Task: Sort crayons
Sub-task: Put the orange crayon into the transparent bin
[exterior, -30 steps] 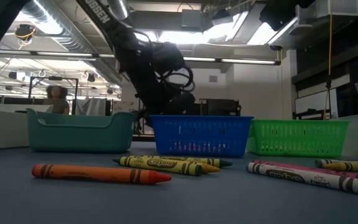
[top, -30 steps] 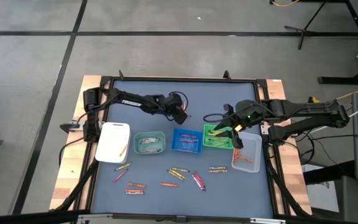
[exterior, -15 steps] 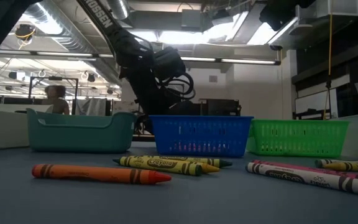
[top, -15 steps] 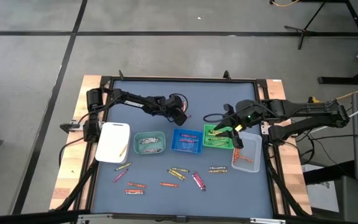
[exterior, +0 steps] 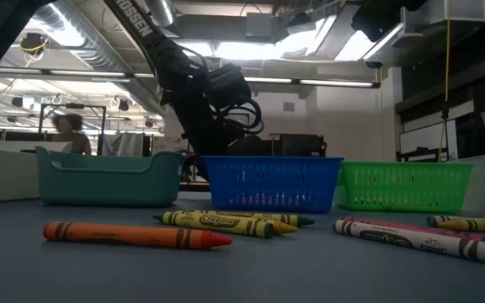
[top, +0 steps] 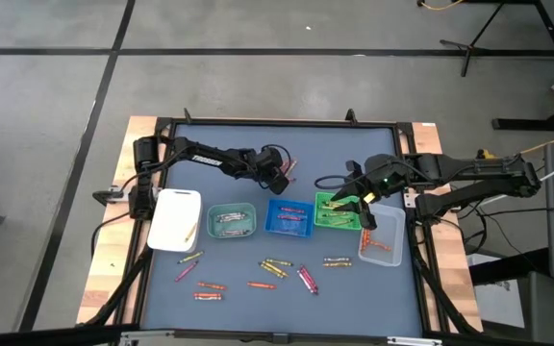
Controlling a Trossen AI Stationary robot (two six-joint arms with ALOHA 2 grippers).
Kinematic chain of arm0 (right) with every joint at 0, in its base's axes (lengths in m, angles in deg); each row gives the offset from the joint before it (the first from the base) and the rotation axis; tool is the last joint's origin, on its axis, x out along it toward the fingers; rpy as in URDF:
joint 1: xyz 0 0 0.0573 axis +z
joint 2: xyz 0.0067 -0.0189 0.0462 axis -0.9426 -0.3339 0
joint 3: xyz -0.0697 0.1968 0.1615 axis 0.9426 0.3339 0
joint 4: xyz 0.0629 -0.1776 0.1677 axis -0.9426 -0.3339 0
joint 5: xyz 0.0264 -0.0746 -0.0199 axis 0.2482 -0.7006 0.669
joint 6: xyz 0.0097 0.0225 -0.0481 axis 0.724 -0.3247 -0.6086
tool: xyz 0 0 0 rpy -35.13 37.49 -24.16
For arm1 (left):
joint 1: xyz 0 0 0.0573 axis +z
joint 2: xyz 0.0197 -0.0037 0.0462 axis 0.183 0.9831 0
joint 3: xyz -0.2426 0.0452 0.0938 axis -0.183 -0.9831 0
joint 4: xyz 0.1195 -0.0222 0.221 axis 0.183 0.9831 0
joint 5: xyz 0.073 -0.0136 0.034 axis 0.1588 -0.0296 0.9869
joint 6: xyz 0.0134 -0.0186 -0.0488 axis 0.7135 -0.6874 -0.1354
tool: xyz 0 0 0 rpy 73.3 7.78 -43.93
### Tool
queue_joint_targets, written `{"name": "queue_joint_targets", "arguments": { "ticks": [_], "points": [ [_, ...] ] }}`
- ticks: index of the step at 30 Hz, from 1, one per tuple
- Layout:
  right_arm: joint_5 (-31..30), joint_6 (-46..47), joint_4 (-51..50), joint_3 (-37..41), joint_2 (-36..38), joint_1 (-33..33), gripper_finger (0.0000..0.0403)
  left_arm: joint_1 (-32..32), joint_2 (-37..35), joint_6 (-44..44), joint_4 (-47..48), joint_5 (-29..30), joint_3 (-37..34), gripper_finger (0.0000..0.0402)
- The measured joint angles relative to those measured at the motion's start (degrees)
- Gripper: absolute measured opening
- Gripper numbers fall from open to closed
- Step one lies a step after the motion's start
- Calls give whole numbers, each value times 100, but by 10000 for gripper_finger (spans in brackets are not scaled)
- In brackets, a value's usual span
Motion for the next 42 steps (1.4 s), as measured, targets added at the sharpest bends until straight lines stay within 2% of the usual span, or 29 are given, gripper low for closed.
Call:
{"name": "queue_joint_targets", "arguments": {
  "ticks": [13,22,28,32,35,39,42],
  "points": [
    [0,0,-39,0,0,0,131,2,5,2,-48,-6,104,1],
    [2,17,-262,0,38,0,131,7,15,55,-66,-79,653,0],
    [1,160,-781,0,574,0,131,-57,15,214,-85,-466,1129,0],
    [-294,172,-910,0,1103,2,131,-206,13,420,-98,-501,1446,0],
    [-753,170,-932,27,1494,2,131,-361,11,534,-210,-498,1647,0],
    [-1311,184,-901,266,2030,2,131,-630,9,642,-849,-501,1703,3],
    [-1587,229,-478,591,2460,2,131,-842,9,654,-1449,-501,1710,6]
  ]
}}
